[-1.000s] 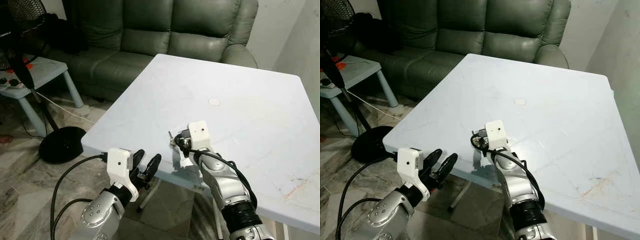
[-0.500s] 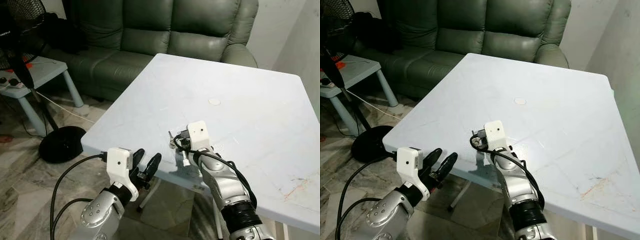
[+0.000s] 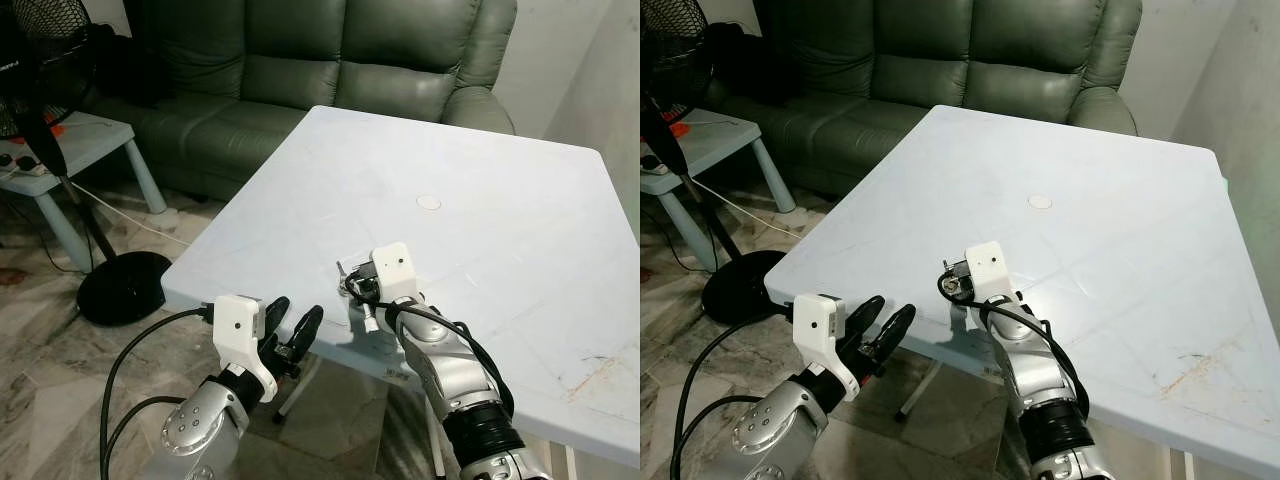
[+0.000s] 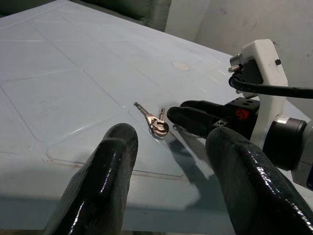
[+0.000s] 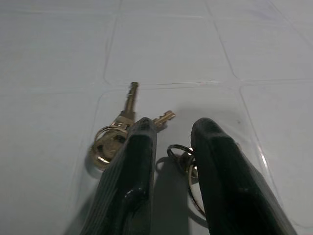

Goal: Hang keys on a hook

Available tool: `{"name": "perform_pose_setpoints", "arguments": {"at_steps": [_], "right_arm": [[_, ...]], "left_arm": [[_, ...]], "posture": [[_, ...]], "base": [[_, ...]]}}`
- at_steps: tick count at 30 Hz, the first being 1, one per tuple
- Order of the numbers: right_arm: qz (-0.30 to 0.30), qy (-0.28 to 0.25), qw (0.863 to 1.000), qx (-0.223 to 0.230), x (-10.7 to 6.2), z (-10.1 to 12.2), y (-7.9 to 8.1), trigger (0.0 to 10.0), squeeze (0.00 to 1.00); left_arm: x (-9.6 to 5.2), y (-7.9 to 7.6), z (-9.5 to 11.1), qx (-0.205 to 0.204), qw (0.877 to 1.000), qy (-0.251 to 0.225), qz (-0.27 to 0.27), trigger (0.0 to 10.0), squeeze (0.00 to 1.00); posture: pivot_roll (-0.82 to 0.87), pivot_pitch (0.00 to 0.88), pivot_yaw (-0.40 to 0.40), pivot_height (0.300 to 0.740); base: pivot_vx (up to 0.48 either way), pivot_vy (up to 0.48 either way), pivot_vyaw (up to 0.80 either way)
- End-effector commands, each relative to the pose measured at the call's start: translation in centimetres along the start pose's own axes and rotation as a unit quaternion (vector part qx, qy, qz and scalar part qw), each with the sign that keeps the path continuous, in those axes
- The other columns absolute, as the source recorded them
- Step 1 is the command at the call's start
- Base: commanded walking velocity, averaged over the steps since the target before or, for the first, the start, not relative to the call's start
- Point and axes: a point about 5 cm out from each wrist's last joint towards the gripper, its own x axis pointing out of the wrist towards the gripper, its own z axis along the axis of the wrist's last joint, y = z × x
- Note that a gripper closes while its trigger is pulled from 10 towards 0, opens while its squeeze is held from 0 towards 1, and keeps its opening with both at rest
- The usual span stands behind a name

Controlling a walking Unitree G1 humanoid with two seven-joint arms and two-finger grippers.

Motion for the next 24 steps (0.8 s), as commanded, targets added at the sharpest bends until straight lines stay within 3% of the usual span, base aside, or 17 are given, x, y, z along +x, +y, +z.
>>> {"name": "perform_pose_setpoints", "arguments": {"at_steps": [1,8,9,12,13,14,15,17,18,19,24], "right_arm": [[0.003,0.016,1.0,-0.004,0.06,-0.52,0.11,10.0,0.0],[0.005,0.024,1.0,-0.012,0.14,-0.78,0.21,10.0,0.0],[0.004,0.023,1.0,-0.014,0.16,-0.75,0.22,8.2,0.0],[0.0,0.025,1.0,-0.016,0.25,-0.74,0.22,8.4,0.0],[0.001,0.024,1.0,-0.016,0.26,-0.73,0.24,7.3,0.0],[0.001,0.024,1.0,-0.017,0.26,-0.72,0.25,7.3,0.0],[0.0,0.023,1.0,-0.017,0.27,-0.69,0.23,5.3,0.0],[-0.001,0.022,1.0,-0.017,0.29,-0.67,0.21,4.7,0.0],[-0.003,0.023,1.0,-0.017,0.31,-0.67,0.19,4.0,0.0],[-0.006,0.021,1.0,-0.018,0.33,-0.63,0.15,0.0,0.0],[-0.019,0.015,1.0,-0.018,0.44,-0.47,-0.03,0.0,0.0]], "left_arm": [[-0.06,-0.14,0.34,0.001,1.0,-0.004,0.001,10.0,0.0],[0.02,-0.18,0.49,0.0,1.0,-0.007,0.001,10.0,0.0],[0.02,-0.18,0.5,0.0,1.0,-0.007,0.001,10.0,0.0],[0.04,-0.18,0.52,0.0,1.0,-0.008,0.002,10.0,0.0],[0.04,-0.18,0.52,-0.001,1.0,-0.008,0.002,10.0,0.0],[0.03,-0.18,0.52,-0.001,1.0,-0.008,0.002,10.0,0.0],[0.05,-0.2,0.51,-0.001,1.0,-0.008,0.002,10.0,0.0],[0.06,-0.23,0.51,-0.001,1.0,-0.008,0.002,10.0,0.0],[0.06,-0.24,0.5,-0.002,1.0,-0.008,0.002,10.0,0.0],[0.06,-0.24,0.49,-0.002,1.0,-0.008,0.001,10.0,0.0],[0.11,-0.24,0.47,-0.002,1.0,-0.008,0.002,10.0,0.0]], "posture": [[0.19,0.08,-0.026,0.74],[0.2,0.077,-0.029,0.74],[0.2,0.077,-0.029,0.74],[0.2,0.078,-0.03,0.74],[0.2,0.078,-0.03,0.74],[0.2,0.078,-0.03,0.74],[0.2,0.079,-0.03,0.74],[0.2,0.079,-0.03,0.74],[0.2,0.08,-0.03,0.74],[0.2,0.08,-0.03,0.74],[0.2,0.079,-0.03,0.74]], "base": [[0.0,0.0,0.0],[0.0,0.0,0.0],[0.0,0.0,0.0],[0.0,0.0,0.0],[0.0,0.0,0.0],[0.0,0.0,0.0],[0.0,0.0,0.0],[0.0,0.0,0.0],[0.0,0.0,0.0],[0.0,0.0,0.0],[0.0,0.0,0.0]]}}
